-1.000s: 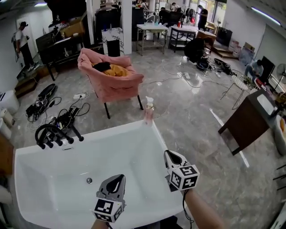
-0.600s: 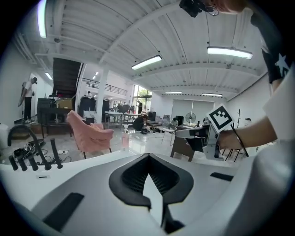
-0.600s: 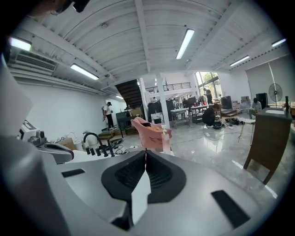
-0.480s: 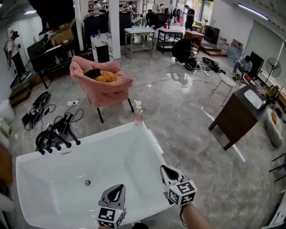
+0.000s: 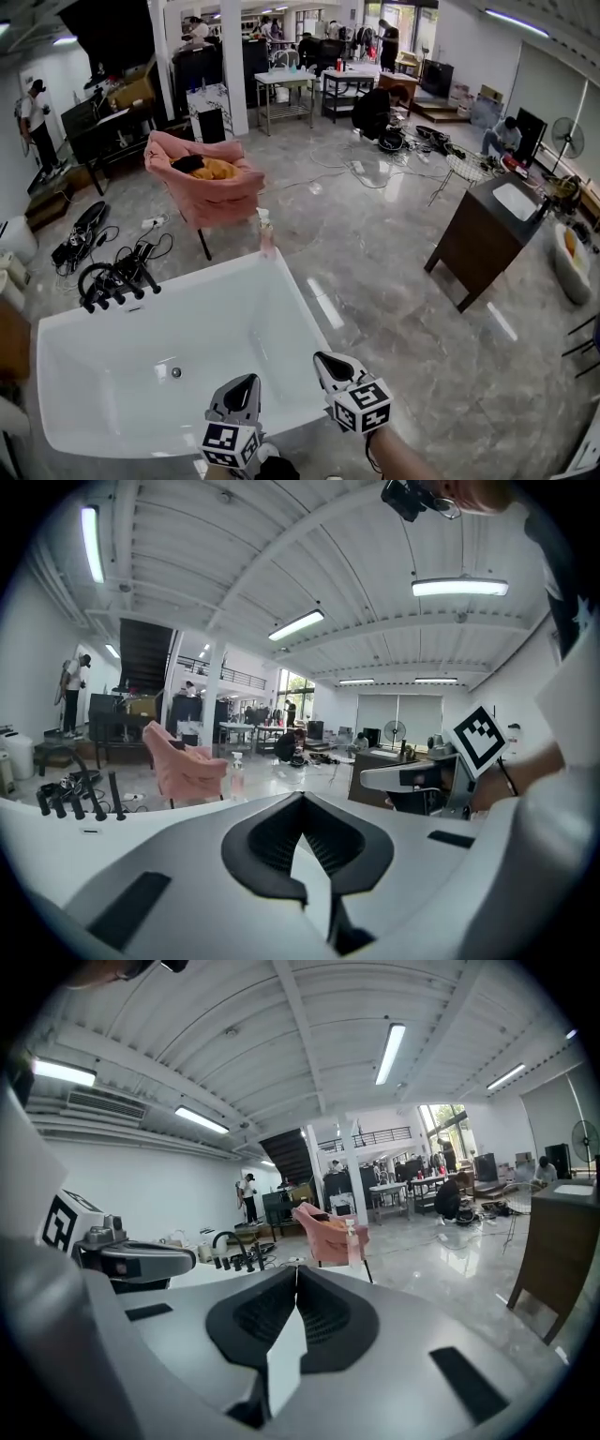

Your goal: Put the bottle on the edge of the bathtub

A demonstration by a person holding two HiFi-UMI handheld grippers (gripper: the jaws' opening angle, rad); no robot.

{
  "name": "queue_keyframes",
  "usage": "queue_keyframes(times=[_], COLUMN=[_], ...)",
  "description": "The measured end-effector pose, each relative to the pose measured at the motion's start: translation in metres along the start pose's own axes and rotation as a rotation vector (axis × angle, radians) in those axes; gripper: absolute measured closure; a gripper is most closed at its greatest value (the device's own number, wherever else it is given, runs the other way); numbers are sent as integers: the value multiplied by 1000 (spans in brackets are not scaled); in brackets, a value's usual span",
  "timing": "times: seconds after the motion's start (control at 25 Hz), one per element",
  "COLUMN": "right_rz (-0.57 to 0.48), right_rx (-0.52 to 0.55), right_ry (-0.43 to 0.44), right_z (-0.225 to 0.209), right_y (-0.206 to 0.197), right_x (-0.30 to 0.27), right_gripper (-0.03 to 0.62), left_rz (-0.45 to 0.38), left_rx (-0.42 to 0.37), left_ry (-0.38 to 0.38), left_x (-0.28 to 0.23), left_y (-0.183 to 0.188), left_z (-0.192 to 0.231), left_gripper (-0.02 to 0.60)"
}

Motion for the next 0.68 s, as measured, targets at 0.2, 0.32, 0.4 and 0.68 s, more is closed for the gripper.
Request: queue_keyframes(times=[0.2,0.32,0.4,0.68], right_rz=[-25,-32,-32,-59], right_rx=[26,45,54,73], right_ry=[7,20,33,44], right_z=[9,19,25,47], right_y=[11,15,13,6], right_x=[68,98,115,183], right_gripper=[577,577,577,577], left_rz=[-32,-37,-37,-34], left_rx=[-1,-5,3,-20], left_ry=[20,31,43,56], left_x=[45,72,88,144], left_y=[13,18,16,7], left_z=[-49,-69,-80,-119], left_gripper=[568,568,568,568])
Point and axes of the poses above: the fingertips, and each gripper's own axes: x backward along the fingers, z to its left, y out of its top, the point moved 6 cm from there along x, backward along the fingers, and after that the axes turned 2 degrees about -x, right-handed, at the moved point
